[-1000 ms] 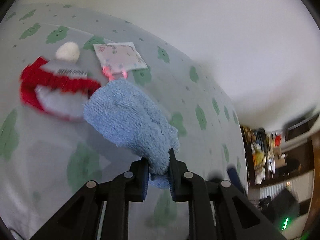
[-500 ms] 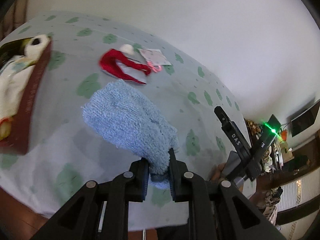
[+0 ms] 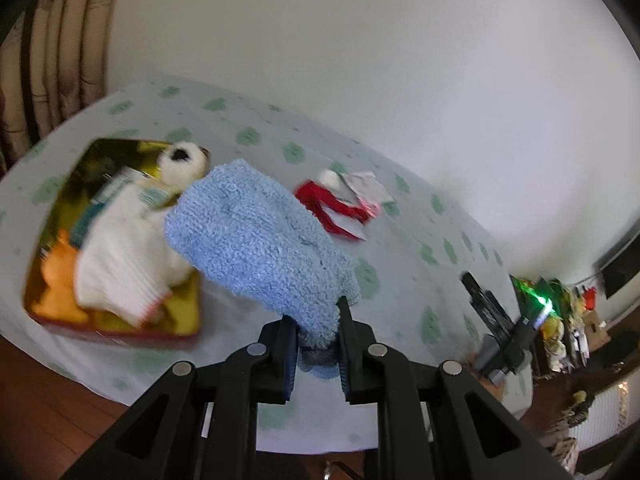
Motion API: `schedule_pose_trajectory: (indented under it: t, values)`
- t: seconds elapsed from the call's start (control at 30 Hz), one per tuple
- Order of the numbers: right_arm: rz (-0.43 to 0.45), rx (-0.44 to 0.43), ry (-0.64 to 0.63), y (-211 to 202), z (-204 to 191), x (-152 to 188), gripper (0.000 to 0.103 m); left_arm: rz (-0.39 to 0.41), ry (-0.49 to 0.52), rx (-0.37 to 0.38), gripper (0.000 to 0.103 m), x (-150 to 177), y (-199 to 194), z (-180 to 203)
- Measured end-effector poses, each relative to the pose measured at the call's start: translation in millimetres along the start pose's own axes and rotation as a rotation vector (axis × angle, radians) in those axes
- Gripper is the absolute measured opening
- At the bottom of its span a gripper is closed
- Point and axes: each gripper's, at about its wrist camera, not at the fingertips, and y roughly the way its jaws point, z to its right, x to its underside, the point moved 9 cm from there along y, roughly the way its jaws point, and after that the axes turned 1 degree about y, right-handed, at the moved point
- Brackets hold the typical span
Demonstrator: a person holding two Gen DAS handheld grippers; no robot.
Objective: Organize soft objects
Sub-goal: 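Carry the blue sock with the left gripper over the gold tin, then drop the blue sock into the tin with left while right grasps the red-and-white hat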
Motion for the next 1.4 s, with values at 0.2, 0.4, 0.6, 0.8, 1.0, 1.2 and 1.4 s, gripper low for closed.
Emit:
schedule_pose_trajectory:
  t: [0.2,0.4,0.6,0.8,1.0,1.2,1.4]
  values:
    - [-0.006,0.007,-0.005,1,1,1,0.103,0.018,-0.054,-0.07,0.017,-24,2,-54]
    - [-0.015,0.016,-0.012,3,0,1,0.103,0.009,-0.083,-0.15,0.017,-37,16,-105]
    - [-0.029,0.025,-0.021,7,-1,2,0.103,0.006,-0.115,-0.169,0.017,-45,29,-139]
    - [-0.05,0.044,-0.029,11,0,5,0.103,0.006,-0.134,-0.176,0.018,-52,39,-163]
    - [-0.073,0.062,-0.04,16,0,7,0.103,0.015,-0.127,-0.203,0.02,-60,42,-183]
    - [-0.097,0.084,-0.051,20,-1,10,0.103,0.014,-0.121,-0.242,0.037,-60,44,-202]
    - [-0.122,0.102,-0.061,24,-1,12,0.103,0.081,-0.058,-0.324,0.057,-58,20,-198]
